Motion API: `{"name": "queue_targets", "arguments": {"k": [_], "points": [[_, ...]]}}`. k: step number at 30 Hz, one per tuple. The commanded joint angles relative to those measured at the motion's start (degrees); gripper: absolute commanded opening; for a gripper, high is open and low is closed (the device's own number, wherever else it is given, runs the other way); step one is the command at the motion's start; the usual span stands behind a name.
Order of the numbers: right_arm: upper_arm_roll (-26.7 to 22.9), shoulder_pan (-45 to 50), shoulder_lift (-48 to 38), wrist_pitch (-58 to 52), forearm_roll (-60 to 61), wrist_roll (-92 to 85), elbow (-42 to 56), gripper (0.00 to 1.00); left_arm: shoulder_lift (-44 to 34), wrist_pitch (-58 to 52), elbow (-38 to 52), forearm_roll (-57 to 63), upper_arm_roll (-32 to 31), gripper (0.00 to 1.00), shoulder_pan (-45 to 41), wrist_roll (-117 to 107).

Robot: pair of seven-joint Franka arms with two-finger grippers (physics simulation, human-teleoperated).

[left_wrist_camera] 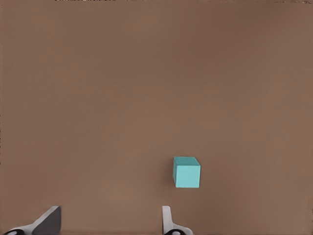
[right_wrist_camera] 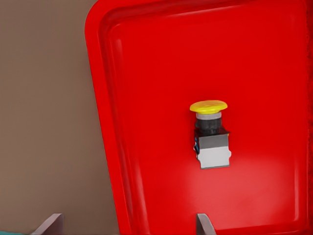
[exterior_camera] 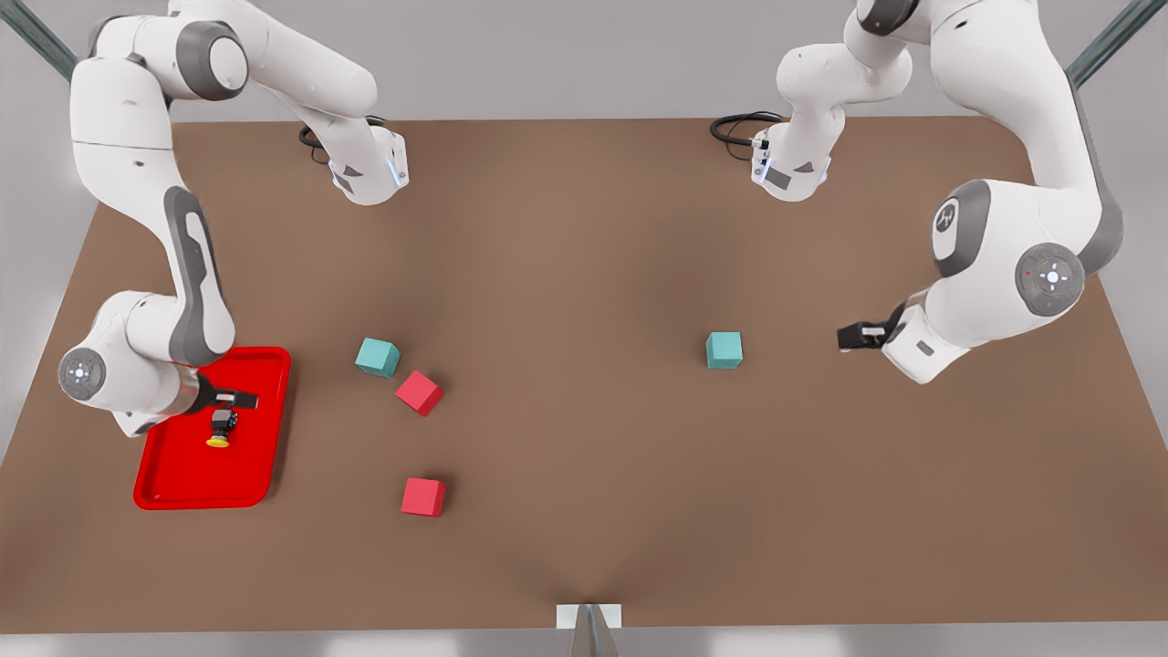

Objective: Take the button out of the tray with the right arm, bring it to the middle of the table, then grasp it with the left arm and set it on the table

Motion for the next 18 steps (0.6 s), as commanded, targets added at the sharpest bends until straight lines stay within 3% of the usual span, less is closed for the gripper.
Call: {"name": "queue_targets", "arguments": {"k": [1,3,4,10,16,18], "points": [[0.0,-1.97,1.56,4.72,-1.48,-14.09,0.12,1.0,0.23,0.33,0.3,0.15,0.11,1.0,-0.09,-11.71],[1.49,-5.31,2.71,4.54,-3.49,-18.05,0.2,1.0,1.99,1.91,3.29,-0.29,-0.07,1.0,-0.18,-12.33],[6.59,-10.06,3.85,4.45,-8.5,-17.88,0.03,1.0,2.25,2.26,3.29,-0.03,-0.16,1.0,-0.44,-13.38],[15.38,-18.76,6.93,4.37,-17.47,-17.88,-1.64,1.0,2.34,2.09,3.38,0.06,-0.16,1.0,-0.8,-13.56],[15.74,-18.76,9.21,7.88,-19.49,-17.44,-1.47,1.0,2.43,1.65,3.47,0.32,-0.16,1.0,-0.36,-12.33],[15.82,-19.29,9.92,8.23,-19.49,-17.35,-1.46,1.0,2.43,1.91,3.91,0.32,0.1,1.0,-0.36,-0.12]]}}
